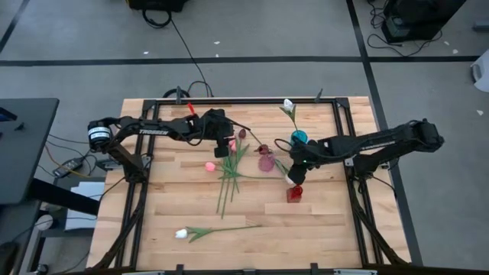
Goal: Sort flowers into vase by color
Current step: Put the white flower into the blue vase
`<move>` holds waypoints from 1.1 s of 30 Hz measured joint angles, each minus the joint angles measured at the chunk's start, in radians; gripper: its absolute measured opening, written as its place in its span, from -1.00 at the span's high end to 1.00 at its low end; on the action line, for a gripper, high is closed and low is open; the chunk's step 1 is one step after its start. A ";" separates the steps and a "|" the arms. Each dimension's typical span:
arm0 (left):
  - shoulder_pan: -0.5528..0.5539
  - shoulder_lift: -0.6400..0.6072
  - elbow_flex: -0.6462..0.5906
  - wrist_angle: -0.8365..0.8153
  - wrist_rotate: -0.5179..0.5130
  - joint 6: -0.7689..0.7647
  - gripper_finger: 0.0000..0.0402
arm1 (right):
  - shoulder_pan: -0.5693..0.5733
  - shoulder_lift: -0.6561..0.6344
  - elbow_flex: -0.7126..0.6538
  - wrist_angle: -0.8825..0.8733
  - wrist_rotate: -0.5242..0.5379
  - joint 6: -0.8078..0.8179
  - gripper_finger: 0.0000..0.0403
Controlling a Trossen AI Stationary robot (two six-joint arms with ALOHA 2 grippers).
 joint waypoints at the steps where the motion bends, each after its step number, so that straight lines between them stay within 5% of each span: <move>1: 0.000 0.000 0.000 0.004 0.000 0.000 0.23 | -0.001 -0.017 -0.036 0.039 -0.017 0.017 0.20; 7: 0.000 0.000 0.000 0.011 0.001 -0.001 0.23 | 0.005 -0.016 -0.166 0.159 -0.125 0.090 0.26; 22: 0.000 0.000 0.000 0.017 0.003 -0.031 0.23 | -0.041 0.148 -0.161 0.398 -0.171 0.036 0.27; 33: 0.000 0.000 0.000 0.008 0.003 -0.026 0.23 | -0.057 0.055 -0.093 0.202 -0.093 0.010 0.28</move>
